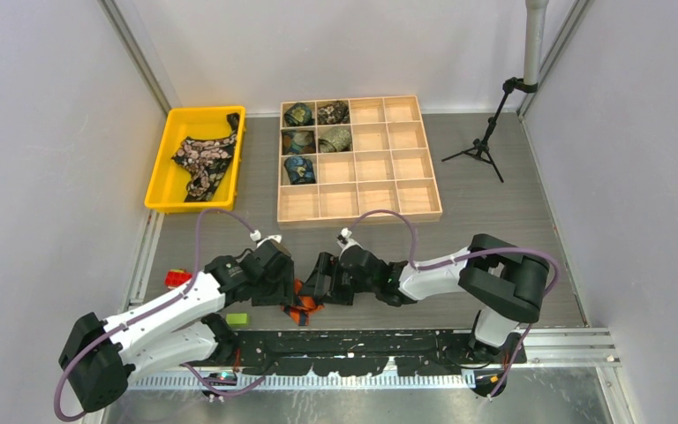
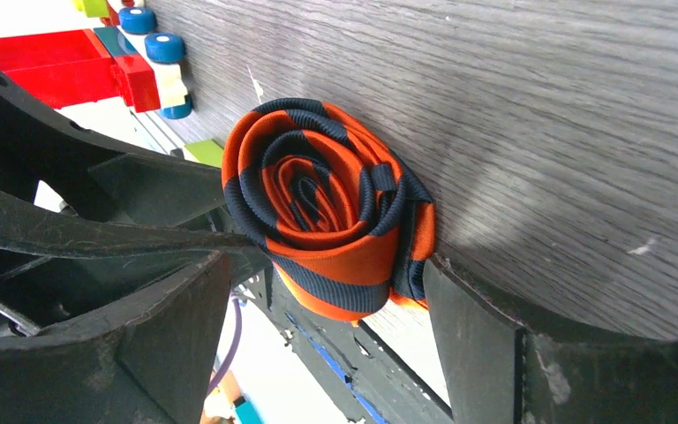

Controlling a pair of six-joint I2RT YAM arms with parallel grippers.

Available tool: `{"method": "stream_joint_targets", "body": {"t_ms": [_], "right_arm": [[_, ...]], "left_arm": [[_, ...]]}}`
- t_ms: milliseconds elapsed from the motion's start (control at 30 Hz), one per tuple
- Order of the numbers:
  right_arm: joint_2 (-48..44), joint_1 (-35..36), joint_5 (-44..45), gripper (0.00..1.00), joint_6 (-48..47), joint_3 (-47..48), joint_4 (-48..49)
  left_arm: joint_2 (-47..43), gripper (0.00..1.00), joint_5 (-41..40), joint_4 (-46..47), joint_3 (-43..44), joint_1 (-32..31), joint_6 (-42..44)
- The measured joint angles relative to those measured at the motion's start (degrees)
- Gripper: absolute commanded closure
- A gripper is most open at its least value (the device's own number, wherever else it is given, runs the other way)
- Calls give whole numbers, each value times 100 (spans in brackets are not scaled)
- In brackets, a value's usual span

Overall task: Roll the ties
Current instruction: Pick up the tie at the center of the board.

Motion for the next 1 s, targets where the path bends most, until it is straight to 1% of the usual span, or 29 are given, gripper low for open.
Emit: {"method": "stream_joint_targets", "body": {"t_ms": [133,267,400,567,700,767,867,1000], "right_arm": [[181,20,-76,26,59,13,260],[380,22,-184,31,118,42,511],[431,22,-197,37,127,42,549],[560,22,-216,51,149,83,584],[697,22,-258,65,223,146,651],[702,22,-269,73,238,151,662],[702,22,-269,80,240,151,662],[702,24,-269,86,254,170,645]], "left_arm": [[0,43,2,50,-15,0,-46],[2,43,0,76,-59,2,-107],[0,43,22,114,-101,11,-133],[2,44,26,144,-136,11,-151],[4,43,28,153,-177,11,-164],[2,41,35,157,-184,11,-195],[-17,36,31,142,-184,11,-251],[-118,31,24,83,-186,11,-286]]}}
